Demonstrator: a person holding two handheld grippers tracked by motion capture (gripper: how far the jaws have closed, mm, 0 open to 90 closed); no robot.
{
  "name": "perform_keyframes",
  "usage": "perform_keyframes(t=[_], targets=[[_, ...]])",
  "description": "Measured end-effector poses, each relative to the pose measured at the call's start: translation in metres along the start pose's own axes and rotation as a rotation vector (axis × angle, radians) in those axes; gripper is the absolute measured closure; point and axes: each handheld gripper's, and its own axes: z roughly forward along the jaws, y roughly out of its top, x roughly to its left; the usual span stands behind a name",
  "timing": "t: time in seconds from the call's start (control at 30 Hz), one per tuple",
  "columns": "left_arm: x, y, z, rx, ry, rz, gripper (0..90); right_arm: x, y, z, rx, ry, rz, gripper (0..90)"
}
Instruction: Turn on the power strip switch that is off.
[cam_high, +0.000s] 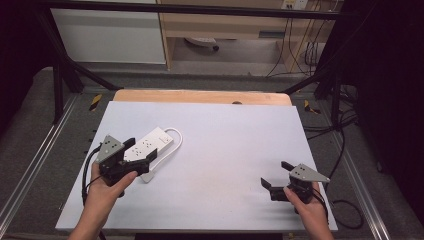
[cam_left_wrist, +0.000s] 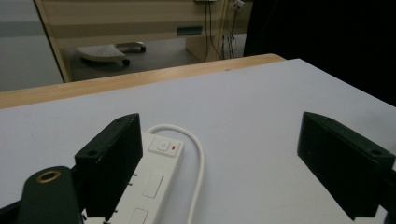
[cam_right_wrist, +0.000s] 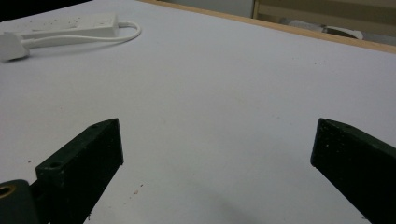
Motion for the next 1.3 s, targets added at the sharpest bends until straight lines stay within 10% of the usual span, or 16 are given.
perform_keyframes(t=[0.8,1.3], targets=[[0.014,0.026,0.055,-0.017,0.009,-0.010,17.2,0.000,-0.001,0.000,0.010,-0.003,-0.003,2.8],[0.020,0.025,0.067,0.006,0.047,0.016,47.1,0.002,-0.001,0.003,0.016,0.002,-0.002,2.8]])
